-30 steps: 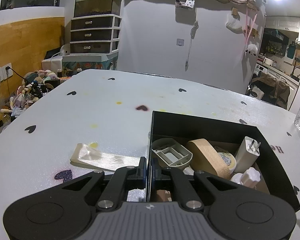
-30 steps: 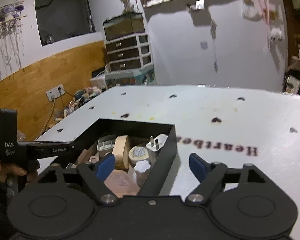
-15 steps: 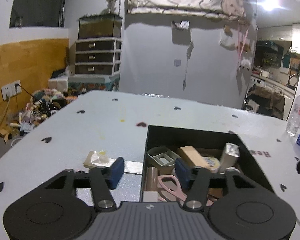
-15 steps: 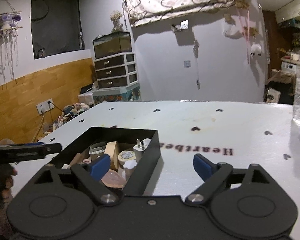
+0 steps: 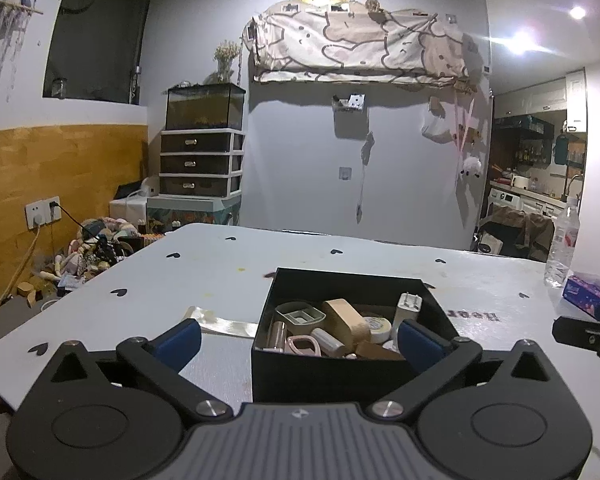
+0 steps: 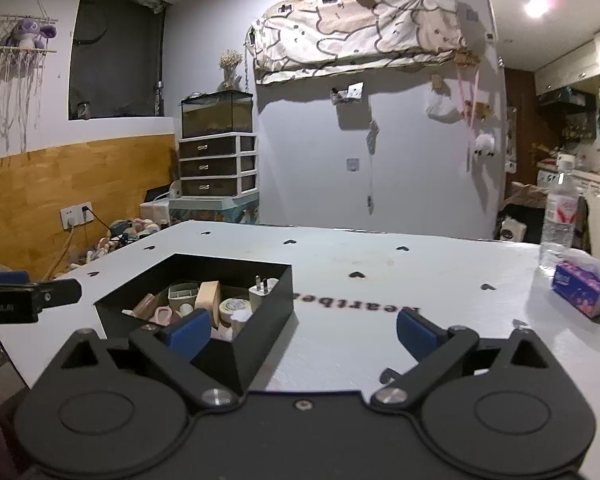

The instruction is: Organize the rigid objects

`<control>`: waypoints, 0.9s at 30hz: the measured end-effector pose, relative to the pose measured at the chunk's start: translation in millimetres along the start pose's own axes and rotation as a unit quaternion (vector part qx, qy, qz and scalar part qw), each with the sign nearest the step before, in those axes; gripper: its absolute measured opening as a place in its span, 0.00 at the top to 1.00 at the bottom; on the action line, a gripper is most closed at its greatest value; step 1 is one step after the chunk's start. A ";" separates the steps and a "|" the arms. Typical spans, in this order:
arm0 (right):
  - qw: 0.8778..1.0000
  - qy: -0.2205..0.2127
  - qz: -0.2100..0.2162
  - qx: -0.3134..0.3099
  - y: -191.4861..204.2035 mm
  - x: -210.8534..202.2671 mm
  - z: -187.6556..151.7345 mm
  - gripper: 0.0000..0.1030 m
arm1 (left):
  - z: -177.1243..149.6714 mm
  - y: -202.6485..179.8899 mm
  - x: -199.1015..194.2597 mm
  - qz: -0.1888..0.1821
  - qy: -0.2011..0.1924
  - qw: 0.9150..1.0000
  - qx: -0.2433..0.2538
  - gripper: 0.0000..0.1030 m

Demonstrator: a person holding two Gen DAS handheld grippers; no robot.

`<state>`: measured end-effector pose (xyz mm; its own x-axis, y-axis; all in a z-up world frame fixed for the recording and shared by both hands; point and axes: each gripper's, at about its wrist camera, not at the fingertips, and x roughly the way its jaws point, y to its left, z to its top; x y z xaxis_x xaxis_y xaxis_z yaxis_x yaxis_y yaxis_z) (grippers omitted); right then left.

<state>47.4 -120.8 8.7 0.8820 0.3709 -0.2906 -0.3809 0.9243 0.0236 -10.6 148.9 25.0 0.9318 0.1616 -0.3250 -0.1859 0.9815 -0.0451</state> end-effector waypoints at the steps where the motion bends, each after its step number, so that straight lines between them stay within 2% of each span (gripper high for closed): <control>1: 1.000 -0.003 -0.003 0.000 0.6 -3.8 -1.7 0.02 | -2.2 -2.5 -4.6 0.003 -0.003 1.000 0.003 0.00; 9: 0.999 -0.018 -0.027 -0.001 2.2 -27.3 -11.4 0.00 | -16.0 -10.6 -30.8 0.011 -0.014 1.000 0.014 0.00; 19: 0.998 -0.033 -0.056 -0.004 4.1 -45.1 -18.8 0.00 | -23.9 -20.0 -42.6 -0.018 -0.014 0.999 0.025 0.00; 27: 0.998 -0.031 -0.052 -0.006 6.7 -43.6 -18.8 0.00 | -27.2 -18.9 -43.6 -0.018 -0.014 0.999 0.023 0.00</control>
<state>1.2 -132.5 3.6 0.9321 0.2781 -0.2318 -0.2894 0.9571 -0.0154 -56.2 120.5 14.3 0.9462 0.1290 -0.2968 -0.1392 0.9902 -0.0133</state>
